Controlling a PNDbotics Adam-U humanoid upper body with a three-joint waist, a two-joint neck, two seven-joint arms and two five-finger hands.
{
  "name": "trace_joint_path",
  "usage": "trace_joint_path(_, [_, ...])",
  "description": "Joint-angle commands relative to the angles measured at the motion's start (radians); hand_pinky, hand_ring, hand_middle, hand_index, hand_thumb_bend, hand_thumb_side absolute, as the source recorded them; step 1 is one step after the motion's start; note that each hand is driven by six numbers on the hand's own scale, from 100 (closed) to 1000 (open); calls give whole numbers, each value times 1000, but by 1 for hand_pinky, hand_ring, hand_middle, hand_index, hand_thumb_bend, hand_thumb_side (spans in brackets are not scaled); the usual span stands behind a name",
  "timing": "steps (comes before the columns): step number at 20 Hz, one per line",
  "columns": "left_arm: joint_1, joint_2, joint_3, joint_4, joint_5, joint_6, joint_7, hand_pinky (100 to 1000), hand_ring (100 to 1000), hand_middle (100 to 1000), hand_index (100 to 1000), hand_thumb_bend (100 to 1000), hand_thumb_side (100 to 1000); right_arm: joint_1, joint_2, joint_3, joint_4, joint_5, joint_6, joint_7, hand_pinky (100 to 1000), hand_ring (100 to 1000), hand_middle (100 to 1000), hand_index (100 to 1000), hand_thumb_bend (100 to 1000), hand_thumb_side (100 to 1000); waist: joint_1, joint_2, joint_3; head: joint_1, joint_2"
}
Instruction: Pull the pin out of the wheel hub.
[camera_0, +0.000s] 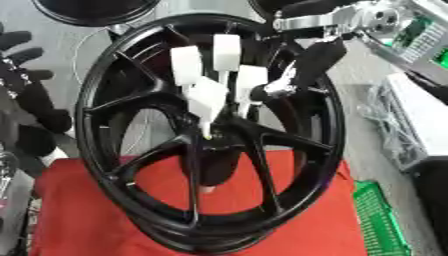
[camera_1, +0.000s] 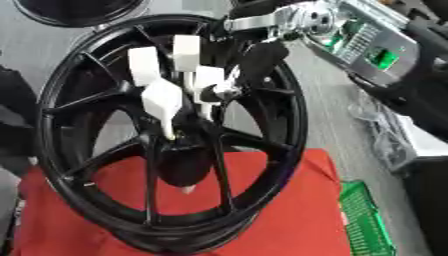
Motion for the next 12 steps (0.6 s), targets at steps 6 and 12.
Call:
trace_joint_path(6, [-15, 17, 2, -15, 6, -1, -5, 641, 779, 766, 683, 141, 790, -7, 1, -12, 15, 18, 9, 12, 837, 781, 598, 789, 425, 461, 6, -24, 0, -8, 3])
trace_joint_path(12, [-16, 16, 1, -15, 6, 0, -6, 641, 780, 767, 682, 141, 791, -6, 16, -15, 22, 17, 15, 10, 822, 766, 562, 772, 359, 399, 8, -23, 1, -10, 3])
